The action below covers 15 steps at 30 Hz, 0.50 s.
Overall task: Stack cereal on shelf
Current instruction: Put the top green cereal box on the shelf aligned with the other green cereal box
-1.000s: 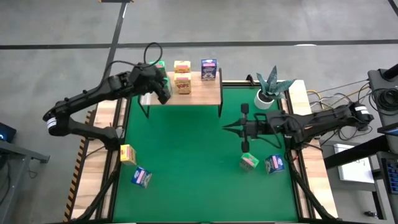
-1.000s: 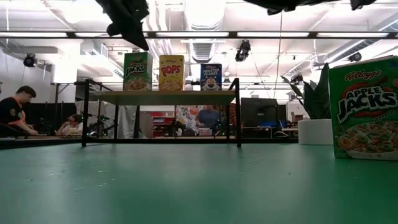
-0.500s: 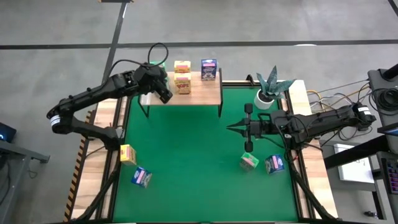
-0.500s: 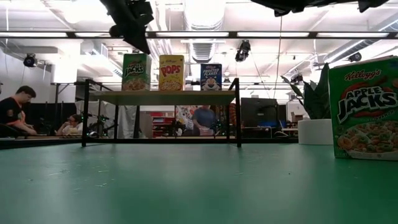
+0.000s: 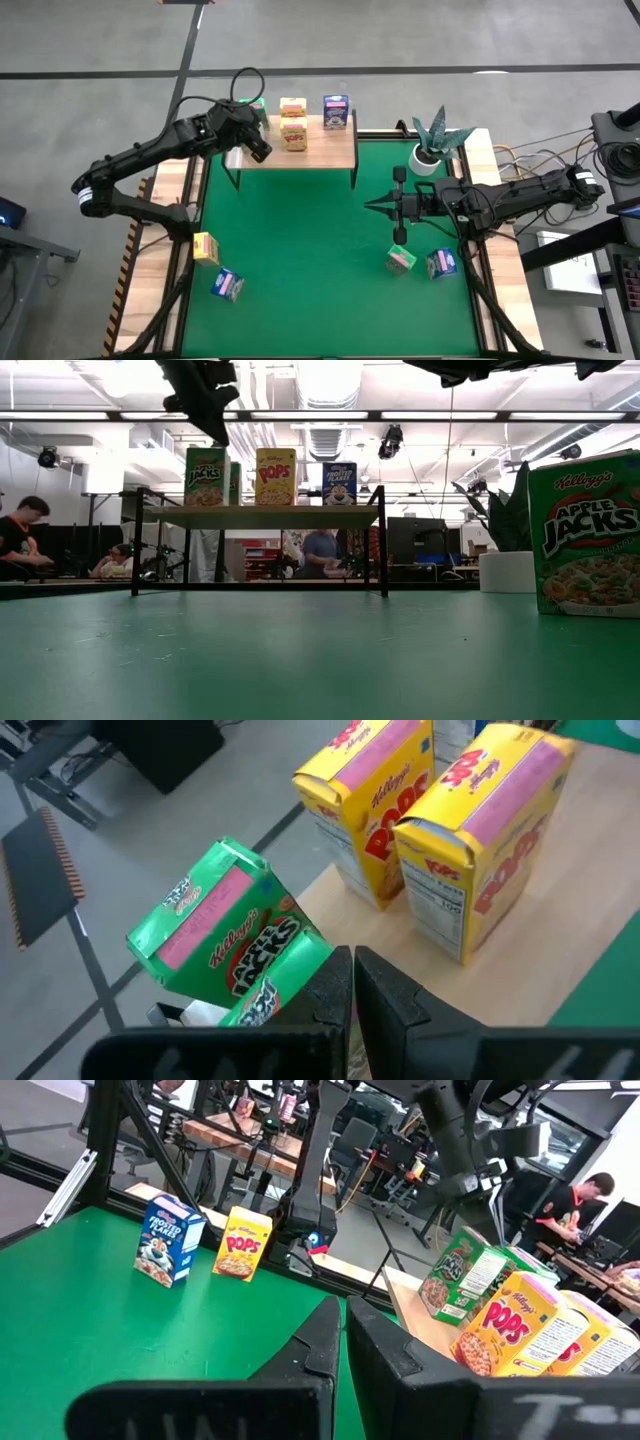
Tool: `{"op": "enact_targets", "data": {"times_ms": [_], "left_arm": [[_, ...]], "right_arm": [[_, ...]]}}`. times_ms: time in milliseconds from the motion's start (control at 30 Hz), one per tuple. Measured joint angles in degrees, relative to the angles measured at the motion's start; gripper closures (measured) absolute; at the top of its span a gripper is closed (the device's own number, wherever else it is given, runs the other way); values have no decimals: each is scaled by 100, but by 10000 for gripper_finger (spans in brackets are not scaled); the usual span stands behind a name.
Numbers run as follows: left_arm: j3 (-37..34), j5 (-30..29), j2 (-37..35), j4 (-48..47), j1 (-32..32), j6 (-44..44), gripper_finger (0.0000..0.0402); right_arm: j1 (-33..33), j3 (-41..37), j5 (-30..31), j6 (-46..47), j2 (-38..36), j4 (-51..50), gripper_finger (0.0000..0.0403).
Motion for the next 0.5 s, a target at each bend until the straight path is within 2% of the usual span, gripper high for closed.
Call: {"op": "enact_targets", "data": {"times_ms": [233,500], "left_arm": [[124,7,-126,-111,-132,-64,401],[106,-38,-458,-857,-128,47,401]], "right_arm": [[0,0,0,1,0,-5,390],[0,0,18,2,2,-13,390]]}}
